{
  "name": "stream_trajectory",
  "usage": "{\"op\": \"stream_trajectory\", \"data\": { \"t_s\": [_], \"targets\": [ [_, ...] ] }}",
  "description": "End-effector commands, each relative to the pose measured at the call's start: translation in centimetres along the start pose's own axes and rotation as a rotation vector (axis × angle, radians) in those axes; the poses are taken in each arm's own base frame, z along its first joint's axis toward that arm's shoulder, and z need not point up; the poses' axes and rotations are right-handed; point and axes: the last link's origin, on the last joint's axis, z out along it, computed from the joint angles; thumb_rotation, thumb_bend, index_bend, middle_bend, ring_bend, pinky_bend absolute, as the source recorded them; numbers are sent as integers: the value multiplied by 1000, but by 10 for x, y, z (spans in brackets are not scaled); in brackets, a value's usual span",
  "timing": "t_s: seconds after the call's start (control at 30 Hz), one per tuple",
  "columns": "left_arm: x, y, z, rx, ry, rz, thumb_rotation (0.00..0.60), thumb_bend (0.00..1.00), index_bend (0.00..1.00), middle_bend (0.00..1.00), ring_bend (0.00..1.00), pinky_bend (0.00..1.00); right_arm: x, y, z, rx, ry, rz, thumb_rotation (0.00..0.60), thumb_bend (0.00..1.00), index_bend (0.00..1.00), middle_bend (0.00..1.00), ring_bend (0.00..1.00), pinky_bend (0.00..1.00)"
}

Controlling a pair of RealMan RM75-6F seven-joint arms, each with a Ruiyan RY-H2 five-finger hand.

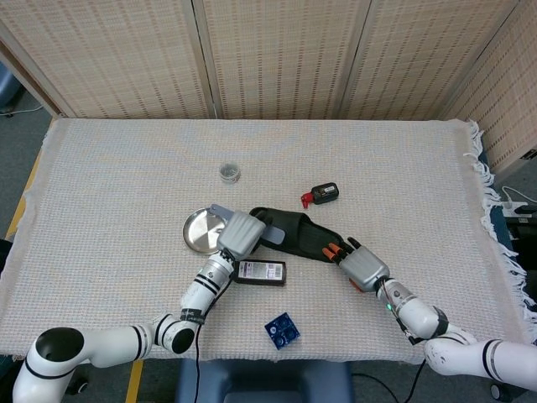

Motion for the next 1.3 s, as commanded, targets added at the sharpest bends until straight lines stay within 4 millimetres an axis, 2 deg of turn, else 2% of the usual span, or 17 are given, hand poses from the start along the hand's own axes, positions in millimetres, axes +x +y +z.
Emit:
{"op": "stream_trajectory", "data": {
  "t_s": [0.03, 0.27, 0.57, 0.67, 0.77, 0.87, 1.13, 1.3],
  "targets": [
    [-3, 8, 1, -10, 11, -5, 600, 426, 394, 417, 802, 1000, 0, -1, 1, -1, -1, 0, 600, 469, 0, 0, 0, 0],
    [-14, 20, 6, -20, 25, 40, 600, 423, 387, 408, 799, 1000, 1, -2, 0, -1, -4, -5, 600, 468, 0, 0, 0, 0],
    [-19, 14, 12, -4, 16, 107, 600, 422, 363, 385, 783, 1000, -1, -1, -2, -7, -10, -10, 600, 469, 0, 0, 0, 0],
    [-20, 2, 17, 43, 18, 134, 600, 422, 367, 399, 783, 1000, -1, 0, -3, -15, 0, -27, 600, 469, 0, 0, 0, 0],
    [-22, 1, 18, 53, 12, 125, 600, 422, 367, 401, 783, 1000, 0, -1, -4, -14, 5, -26, 600, 469, 0, 0, 0, 0],
    [-21, 5, 17, 43, 30, 126, 600, 423, 368, 404, 783, 1000, 1, -1, -5, -14, 8, -26, 600, 469, 0, 0, 0, 0],
    [-14, 34, 8, -29, 70, 79, 600, 421, 366, 406, 783, 1000, 0, 0, -7, -16, 9, -20, 600, 470, 0, 0, 0, 0],
    [-17, 36, 7, -35, 66, 108, 600, 422, 364, 405, 783, 1000, 2, 0, -8, -12, 16, -19, 600, 470, 0, 0, 0, 0]
  ]
}}
